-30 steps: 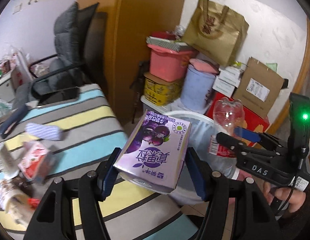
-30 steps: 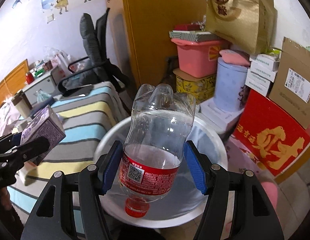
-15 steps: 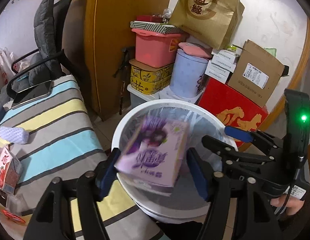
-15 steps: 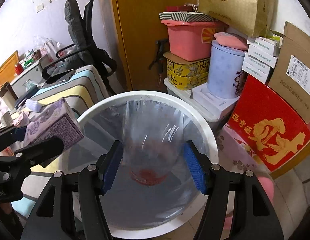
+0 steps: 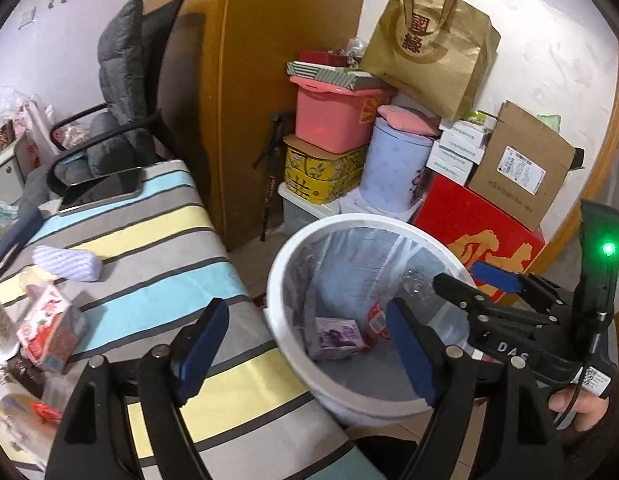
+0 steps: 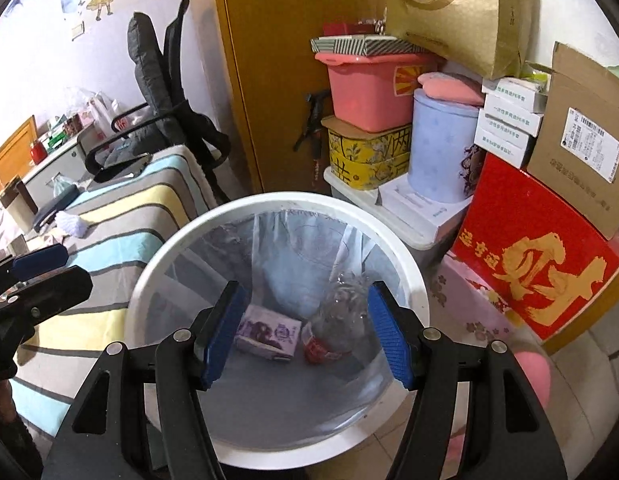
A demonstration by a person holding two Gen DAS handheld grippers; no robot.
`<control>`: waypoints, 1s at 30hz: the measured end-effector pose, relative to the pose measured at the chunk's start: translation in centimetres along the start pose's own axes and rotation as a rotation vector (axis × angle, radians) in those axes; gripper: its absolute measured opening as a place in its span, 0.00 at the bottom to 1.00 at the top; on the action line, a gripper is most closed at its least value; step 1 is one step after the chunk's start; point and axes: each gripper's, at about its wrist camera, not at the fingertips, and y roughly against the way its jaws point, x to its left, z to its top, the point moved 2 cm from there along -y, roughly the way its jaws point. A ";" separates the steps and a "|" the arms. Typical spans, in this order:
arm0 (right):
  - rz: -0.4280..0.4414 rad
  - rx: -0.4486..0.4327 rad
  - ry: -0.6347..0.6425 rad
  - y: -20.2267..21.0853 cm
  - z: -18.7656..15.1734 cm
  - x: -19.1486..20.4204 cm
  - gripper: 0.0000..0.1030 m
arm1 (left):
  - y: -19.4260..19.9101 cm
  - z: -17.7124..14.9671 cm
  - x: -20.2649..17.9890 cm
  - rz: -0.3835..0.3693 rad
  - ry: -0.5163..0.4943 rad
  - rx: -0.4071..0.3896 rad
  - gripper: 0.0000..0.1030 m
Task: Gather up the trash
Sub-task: 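Return both tools to the table toward the paper bag and paper cup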
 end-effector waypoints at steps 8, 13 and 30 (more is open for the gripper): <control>0.034 -0.042 0.007 1.4 0.0 2.0 0.64 | 2.8 -1.3 2.7 0.090 0.042 -0.026 0.80; 0.070 -0.053 0.028 1.9 -0.2 3.6 0.64 | 4.8 -2.7 5.2 0.157 0.081 -0.044 0.81; 0.256 -0.041 0.171 2.1 -2.1 12.9 0.64 | 12.7 -8.8 15.7 0.383 0.260 -0.102 0.83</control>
